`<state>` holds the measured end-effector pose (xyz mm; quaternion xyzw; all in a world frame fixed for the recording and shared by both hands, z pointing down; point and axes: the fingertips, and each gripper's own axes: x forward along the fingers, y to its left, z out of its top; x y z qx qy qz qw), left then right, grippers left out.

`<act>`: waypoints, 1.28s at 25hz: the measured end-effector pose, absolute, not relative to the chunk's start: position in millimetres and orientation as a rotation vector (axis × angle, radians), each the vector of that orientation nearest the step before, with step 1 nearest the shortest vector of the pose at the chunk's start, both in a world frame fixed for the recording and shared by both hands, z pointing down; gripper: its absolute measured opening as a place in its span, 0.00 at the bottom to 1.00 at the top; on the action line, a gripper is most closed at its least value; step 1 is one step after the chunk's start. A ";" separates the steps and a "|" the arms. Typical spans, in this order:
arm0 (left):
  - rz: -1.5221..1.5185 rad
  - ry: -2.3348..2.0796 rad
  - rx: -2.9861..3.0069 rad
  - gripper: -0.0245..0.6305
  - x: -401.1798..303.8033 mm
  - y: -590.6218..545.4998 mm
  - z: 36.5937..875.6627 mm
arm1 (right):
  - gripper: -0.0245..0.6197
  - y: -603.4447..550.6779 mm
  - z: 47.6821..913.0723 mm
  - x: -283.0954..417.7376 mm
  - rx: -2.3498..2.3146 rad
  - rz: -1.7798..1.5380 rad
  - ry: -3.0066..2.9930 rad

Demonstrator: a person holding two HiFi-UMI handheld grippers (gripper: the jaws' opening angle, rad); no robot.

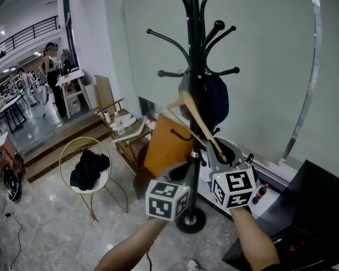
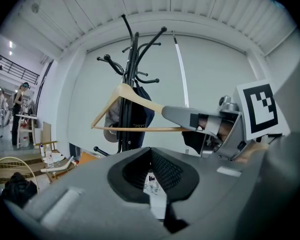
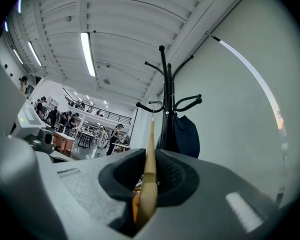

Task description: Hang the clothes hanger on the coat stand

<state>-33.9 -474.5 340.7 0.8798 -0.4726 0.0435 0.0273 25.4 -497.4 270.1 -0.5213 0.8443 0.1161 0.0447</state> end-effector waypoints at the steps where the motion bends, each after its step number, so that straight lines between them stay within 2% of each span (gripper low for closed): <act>1: 0.136 -1.459 2.715 0.04 -33.9 -474.4 341.1 | 0.13 -497.5 270.5 25.4 -1.595 0.355 2.581; 32: 0.152 -1.461 2.699 0.04 -42.2 -468.5 350.6 | 0.15 -484.4 266.1 19.7 -1.599 0.458 2.547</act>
